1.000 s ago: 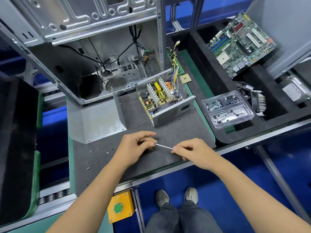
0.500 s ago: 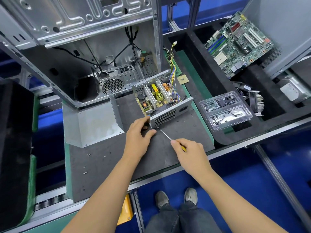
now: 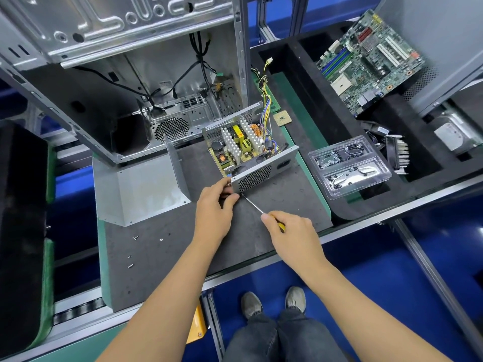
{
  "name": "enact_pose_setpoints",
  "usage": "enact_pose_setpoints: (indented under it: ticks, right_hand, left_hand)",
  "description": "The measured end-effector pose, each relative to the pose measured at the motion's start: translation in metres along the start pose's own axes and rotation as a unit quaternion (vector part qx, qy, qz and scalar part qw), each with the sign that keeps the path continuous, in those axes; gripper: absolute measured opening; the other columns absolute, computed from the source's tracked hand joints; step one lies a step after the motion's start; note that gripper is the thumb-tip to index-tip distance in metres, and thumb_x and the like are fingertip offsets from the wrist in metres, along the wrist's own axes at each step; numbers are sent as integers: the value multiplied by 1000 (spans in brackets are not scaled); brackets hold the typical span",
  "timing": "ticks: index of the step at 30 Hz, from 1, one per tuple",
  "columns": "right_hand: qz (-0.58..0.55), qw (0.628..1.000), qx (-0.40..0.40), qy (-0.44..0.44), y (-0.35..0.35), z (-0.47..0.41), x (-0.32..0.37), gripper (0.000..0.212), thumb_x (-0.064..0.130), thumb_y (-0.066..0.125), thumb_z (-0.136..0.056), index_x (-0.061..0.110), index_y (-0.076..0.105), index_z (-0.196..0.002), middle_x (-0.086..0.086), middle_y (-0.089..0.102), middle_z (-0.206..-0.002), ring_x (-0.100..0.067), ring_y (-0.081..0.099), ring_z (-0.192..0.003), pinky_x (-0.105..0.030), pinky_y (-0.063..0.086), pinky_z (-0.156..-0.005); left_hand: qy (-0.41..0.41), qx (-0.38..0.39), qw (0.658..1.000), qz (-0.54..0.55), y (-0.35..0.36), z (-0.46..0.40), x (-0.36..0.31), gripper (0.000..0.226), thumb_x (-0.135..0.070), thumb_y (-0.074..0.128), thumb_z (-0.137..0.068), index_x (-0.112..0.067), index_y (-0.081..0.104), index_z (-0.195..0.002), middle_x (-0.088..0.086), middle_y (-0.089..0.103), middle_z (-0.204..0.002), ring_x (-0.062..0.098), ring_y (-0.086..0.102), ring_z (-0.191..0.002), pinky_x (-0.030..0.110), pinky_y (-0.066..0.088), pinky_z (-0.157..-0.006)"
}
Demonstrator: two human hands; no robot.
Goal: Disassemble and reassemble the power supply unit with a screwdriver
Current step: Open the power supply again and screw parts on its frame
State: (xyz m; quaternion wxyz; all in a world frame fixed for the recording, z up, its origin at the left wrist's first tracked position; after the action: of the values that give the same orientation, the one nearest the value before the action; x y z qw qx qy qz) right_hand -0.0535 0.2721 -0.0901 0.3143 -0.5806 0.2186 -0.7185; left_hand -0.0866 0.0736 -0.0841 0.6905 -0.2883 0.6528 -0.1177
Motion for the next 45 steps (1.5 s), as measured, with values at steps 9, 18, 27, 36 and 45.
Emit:
enact_pose_setpoints:
  ticks: [9,18,27,36,45]
  right_hand:
    - [18,1000,-15,5,1,4,7,32,50,45,-100,29,69,-102,7,66,-73,-23,60,-77,-38,53,-70]
    - [26,998,-53,0,0,10,15,26,34,67,-90,29,45,-103,7,43,-98,-13,54,-73,-30,46,-65]
    - [-98,992,-42,72,7,7,7,36,41,49,-101,15,67,-83,-3,63,-71,-21,61,-72,-38,54,-68]
    - [47,991,-124,8,-23,20,5,23,33,66,-93,22,71,-113,0,54,-94,-27,61,-79,-41,52,-70]
    - [-111,981,138,85,-92,-6,-3,24,51,69,-85,29,75,-88,8,63,-64,-3,48,-47,-16,34,-49]
  left_hand:
    - [-21,-13,1000,12,0,-1,1,42,-7,72,-89,-17,64,-129,-16,59,-89,-14,54,-87,-3,33,-82]
    - [56,8,998,-28,-13,-15,-16,42,-19,85,-78,-13,70,-117,-4,55,-110,0,54,-94,18,47,-87]
    - [58,63,992,-90,-7,-28,-24,26,-32,75,-87,-12,65,-100,2,60,-90,8,47,-75,19,33,-68]
    - [87,104,980,-148,-7,-29,-48,36,-41,67,-91,-12,51,-78,0,50,-70,21,47,-68,35,32,-59]
    - [20,30,998,-49,-13,-25,-83,46,-60,63,-78,-18,53,-62,-15,55,-52,5,47,-53,18,36,-53]
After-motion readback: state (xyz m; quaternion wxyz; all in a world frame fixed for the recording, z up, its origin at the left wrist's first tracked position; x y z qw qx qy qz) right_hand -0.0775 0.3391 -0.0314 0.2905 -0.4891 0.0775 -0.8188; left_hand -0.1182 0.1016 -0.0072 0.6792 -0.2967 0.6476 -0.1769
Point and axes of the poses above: each hand's wrist, its own z-axis away from the middle knuckle, its own y-axis out of the palm, x = y × z, the point moved 8 cm from there along -z, towards the middle knuckle
